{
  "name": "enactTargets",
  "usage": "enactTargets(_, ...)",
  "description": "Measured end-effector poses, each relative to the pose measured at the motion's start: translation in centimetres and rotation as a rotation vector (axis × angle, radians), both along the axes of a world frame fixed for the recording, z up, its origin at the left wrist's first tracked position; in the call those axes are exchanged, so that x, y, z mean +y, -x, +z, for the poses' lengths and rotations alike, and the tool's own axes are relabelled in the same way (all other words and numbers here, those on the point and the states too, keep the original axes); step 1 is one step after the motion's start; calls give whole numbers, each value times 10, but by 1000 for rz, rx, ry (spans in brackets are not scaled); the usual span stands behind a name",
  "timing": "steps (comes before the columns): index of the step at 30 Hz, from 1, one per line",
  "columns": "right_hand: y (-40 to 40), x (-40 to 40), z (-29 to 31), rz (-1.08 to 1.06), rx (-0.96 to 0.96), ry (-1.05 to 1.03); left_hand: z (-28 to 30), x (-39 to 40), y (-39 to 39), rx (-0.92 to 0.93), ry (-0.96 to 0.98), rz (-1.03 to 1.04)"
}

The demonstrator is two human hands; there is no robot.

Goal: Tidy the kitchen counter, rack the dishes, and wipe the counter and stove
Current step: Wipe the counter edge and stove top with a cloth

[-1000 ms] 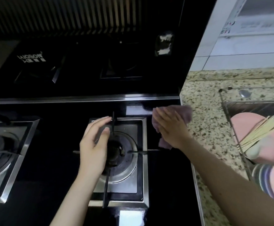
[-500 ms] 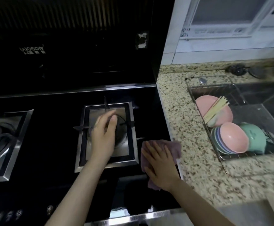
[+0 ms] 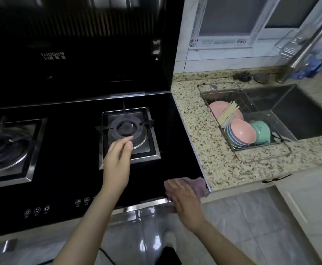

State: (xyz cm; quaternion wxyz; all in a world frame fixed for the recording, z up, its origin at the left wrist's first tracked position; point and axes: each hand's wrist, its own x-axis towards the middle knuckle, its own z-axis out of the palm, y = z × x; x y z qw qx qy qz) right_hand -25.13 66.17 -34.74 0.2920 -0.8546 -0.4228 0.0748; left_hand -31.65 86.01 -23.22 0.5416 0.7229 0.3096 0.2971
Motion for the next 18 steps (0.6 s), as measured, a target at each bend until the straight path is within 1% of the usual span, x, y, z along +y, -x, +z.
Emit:
enactTargets(2,3,8,23,-278,721,-251,5,-8,0,-5,34,5)
enactTargets(3,2,11,34,-448,1031,-351,9,-13,-1,-11,55,3)
enactTargets(4,0,15,42,-569,1288,-451,11,-18,-4,-16,80,-6)
enactTargets(5,-2,14,51,-657,1471,-564,16,-23,-7,-21,100,-22)
enactTargets(6,-6,13,58,-704,1597,-663,19,-27,-11,-27,118,-31)
enactTargets(7,-11,10,66,-724,1668,-754,23,-31,-14,-39,128,-37)
enactTargets(9,-22,0,84,-714,1732,-905,32,-36,-20,-66,149,-42)
enactTargets(11,-37,-15,103,-701,1768,-1090,43,-42,-29,-82,166,-52)
enactTargets(13,-56,-34,122,-737,1766,-1244,54,-53,-43,-103,183,-67)
enactTargets(15,-75,-55,136,-753,1756,-1328,65,-70,-62,-122,203,-96)
enactTargets(18,-104,-96,153,-679,1718,-1422,77,-107,-96,-108,191,-165)
